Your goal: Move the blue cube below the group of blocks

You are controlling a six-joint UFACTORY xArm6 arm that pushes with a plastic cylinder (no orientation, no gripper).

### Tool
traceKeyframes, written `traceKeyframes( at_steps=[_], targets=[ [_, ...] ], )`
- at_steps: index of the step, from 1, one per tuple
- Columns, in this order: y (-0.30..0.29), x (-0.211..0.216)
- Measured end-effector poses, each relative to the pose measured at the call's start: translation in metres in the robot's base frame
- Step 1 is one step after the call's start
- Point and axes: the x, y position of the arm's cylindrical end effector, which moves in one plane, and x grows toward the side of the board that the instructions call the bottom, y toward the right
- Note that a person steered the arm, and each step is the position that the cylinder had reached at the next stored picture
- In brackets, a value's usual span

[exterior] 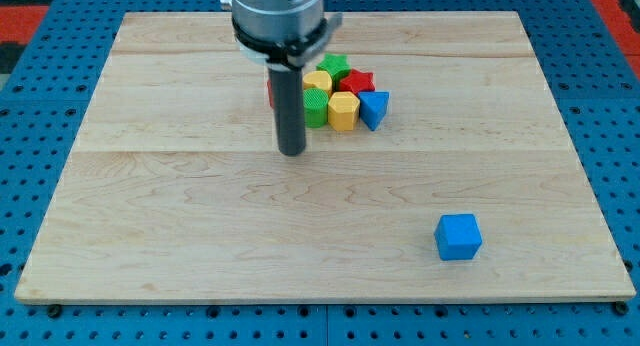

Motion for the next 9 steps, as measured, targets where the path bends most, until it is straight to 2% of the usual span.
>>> traceKeyframes(
  at_steps=[1, 3, 4, 5, 6, 7, 8, 9],
  targets=[
    [0.094, 0.0],
    [0.231, 0.063],
    [0.222, 0.142],
    [0.156, 0.146],
    [0.15, 0.129],
    [0.186, 0.116],
    [0.157, 0.106],
    [0.088, 0.105]
  ],
)
